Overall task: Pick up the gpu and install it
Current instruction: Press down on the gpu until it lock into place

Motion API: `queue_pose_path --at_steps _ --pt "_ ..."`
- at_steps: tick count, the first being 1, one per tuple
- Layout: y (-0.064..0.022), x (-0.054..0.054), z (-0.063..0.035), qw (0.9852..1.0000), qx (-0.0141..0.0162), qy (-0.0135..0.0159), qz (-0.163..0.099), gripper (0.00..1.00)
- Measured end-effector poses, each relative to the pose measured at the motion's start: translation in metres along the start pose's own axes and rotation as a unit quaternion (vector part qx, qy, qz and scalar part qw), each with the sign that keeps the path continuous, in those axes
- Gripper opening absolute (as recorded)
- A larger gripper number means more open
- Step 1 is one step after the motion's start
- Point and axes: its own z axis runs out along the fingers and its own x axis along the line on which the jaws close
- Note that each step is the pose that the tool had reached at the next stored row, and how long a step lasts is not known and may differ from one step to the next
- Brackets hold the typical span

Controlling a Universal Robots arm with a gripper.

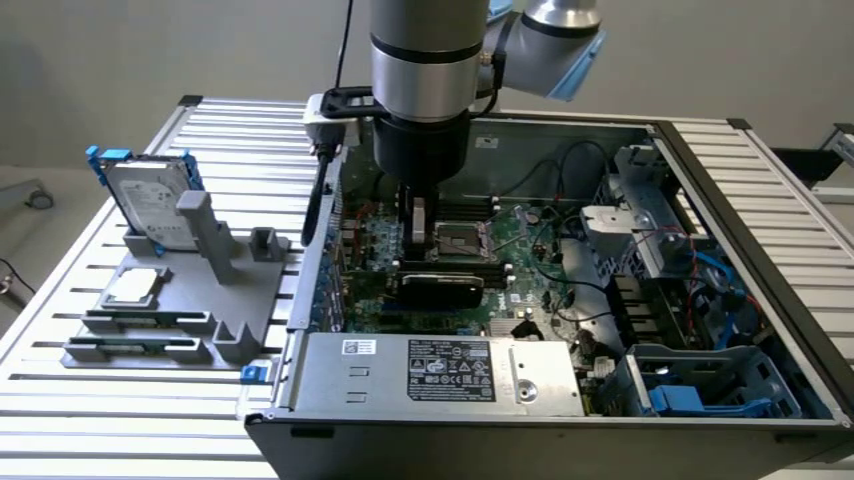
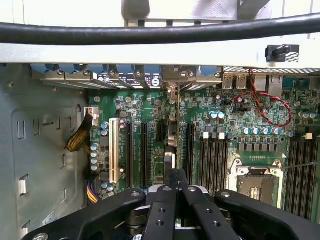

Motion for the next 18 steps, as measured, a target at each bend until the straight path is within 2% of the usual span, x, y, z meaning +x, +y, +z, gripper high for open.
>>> queue_pose_path --at_steps 3,6,18 --pt "0.0 -0.005 0.0014 1.0 0.0015 0.0007 0.0 0.11" --pt "0.0002 -0.006 0.007 1.0 0.0027 0.0006 0.0 0.11" --pt "0.0019 -0.006 0.0266 1.0 0.0033 0.0007 0.0 0.11"
